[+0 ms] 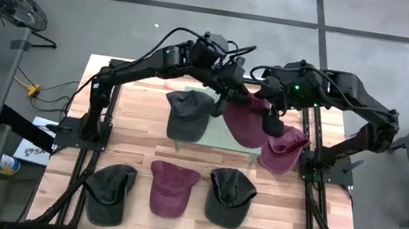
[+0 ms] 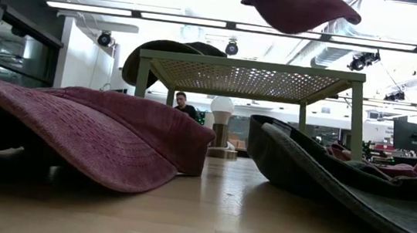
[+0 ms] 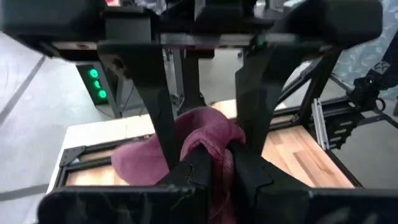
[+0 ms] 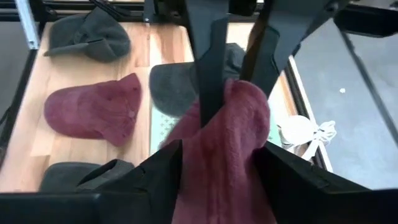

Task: Pick & Place hat
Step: Put the right red cap on the shelf

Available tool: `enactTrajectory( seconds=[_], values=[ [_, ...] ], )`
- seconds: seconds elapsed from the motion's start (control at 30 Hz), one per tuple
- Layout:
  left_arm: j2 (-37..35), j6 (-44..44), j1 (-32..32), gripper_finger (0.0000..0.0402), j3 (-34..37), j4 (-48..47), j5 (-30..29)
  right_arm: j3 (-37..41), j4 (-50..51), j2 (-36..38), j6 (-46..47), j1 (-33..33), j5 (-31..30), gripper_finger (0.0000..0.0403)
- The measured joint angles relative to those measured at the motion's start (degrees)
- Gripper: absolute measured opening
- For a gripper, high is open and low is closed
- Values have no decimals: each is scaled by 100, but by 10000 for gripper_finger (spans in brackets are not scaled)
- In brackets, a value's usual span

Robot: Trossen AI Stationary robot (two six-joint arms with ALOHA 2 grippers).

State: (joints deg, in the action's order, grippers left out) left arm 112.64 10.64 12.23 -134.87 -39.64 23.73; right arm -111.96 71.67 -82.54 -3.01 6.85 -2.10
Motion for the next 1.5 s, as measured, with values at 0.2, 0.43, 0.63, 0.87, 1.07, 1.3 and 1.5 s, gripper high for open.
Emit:
enactTrajectory(
  seconds=[0.2,0.43,0.63,0.87,1.07,1.3,1.5],
  values=[
    [0,-22,-35,25,2,75,-112,4,27,67,20,0,-184,117],
    [0,-35,-33,97,2,99,-186,7,91,208,115,4,-211,14],
    [0,53,-29,125,2,64,-230,7,489,361,788,29,-559,8],
    [-55,264,-27,128,2,-2,-415,7,700,687,2025,31,-730,6],
    [-214,606,-25,128,-1,-179,-1086,317,611,887,2735,26,-912,5],
    [-408,755,-26,128,-9,-433,-1262,1830,-746,1586,3129,24,-781,5],
    [-402,756,-25,128,-2,-596,-1281,3205,-2286,2238,3333,28,-573,5]
  ],
)
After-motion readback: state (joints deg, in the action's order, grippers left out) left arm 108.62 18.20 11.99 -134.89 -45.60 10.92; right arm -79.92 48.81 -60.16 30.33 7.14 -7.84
